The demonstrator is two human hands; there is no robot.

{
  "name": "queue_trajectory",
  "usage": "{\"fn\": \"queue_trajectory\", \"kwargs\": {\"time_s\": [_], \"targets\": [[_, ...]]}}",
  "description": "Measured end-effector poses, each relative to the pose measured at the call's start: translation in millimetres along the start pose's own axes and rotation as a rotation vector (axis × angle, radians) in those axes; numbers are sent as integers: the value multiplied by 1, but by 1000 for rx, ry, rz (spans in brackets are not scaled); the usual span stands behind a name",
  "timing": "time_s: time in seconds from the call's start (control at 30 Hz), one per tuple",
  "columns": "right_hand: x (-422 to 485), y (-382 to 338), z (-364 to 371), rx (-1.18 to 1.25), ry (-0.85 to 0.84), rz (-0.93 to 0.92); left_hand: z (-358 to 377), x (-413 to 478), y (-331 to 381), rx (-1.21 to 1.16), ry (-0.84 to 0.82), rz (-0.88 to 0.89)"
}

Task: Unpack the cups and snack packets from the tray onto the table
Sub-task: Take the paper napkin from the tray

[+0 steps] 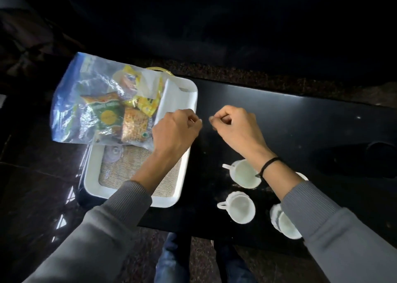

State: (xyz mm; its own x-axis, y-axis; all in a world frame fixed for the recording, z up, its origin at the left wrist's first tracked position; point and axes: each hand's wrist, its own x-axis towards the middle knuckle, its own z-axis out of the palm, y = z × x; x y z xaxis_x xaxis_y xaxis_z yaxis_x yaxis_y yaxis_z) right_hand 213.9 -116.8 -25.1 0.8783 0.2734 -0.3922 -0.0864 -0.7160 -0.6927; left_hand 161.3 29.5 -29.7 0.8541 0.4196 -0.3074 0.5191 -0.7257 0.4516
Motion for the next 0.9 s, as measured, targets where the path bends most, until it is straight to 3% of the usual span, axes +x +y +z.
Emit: {"fn": "queue_trajectory", "kwargs": {"time_s": [0.23, 0.5, 0.73, 0.9], "targets": [[30, -40, 57, -48, -198, -35, -13, 19, -52, 32, 262, -31], [45, -47, 82, -125, -280, -15, -3, 46, -75, 109, 109, -71], [46, -42, 77, -91, -254, 37, 1, 47, -70, 163, 136, 13], [46, -34, 67, -91, -175, 77, -4, 43, -65, 0, 188, 102]]}}
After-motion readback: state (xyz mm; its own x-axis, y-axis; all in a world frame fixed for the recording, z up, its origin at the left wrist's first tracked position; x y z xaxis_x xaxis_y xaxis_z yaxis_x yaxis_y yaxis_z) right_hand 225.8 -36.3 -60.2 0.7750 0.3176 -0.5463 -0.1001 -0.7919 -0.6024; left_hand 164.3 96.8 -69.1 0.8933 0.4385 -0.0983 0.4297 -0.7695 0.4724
